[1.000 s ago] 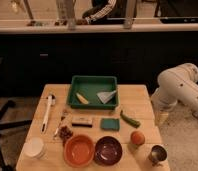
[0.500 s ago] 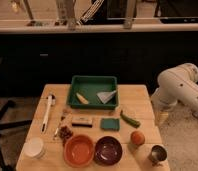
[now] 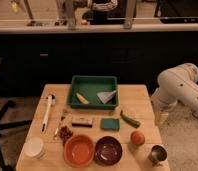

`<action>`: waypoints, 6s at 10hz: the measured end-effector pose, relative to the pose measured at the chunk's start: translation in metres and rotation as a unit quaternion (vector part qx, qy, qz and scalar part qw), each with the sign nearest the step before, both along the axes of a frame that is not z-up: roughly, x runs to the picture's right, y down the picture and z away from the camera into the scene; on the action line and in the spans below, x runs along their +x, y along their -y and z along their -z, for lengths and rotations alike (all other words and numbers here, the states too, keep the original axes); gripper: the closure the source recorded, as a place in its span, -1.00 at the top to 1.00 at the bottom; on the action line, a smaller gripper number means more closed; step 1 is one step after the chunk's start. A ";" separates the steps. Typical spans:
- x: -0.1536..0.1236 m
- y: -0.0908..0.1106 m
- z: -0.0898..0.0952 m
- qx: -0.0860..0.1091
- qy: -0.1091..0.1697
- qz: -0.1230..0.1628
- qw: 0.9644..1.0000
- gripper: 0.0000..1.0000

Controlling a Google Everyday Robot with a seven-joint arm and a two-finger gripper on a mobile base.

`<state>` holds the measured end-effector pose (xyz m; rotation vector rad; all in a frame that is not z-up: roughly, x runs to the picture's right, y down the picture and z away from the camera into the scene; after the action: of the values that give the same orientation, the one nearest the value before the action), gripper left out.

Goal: Place grapes in red bowl

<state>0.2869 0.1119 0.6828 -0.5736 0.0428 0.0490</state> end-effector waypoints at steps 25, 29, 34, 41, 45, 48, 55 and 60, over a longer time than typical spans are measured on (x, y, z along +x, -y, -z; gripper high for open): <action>-0.180 0.000 0.007 -0.007 0.354 0.173 0.919 0.60; -0.198 -0.005 0.010 -0.011 0.402 0.226 0.887 0.60; -0.200 -0.004 0.006 -0.012 0.405 0.241 0.882 0.60; -0.292 -0.005 -0.036 -0.024 0.497 0.403 0.768 0.60; -0.323 -0.024 -0.060 -0.040 0.505 0.466 0.725 0.60; -0.346 -0.042 -0.077 -0.063 0.501 0.493 0.708 0.60; -0.382 -0.073 -0.101 -0.113 0.509 0.514 0.681 0.60; -0.416 -0.101 -0.106 -0.141 0.526 0.523 0.656 0.60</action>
<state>-0.1292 0.2127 0.7892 -0.7431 -0.7818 -1.4689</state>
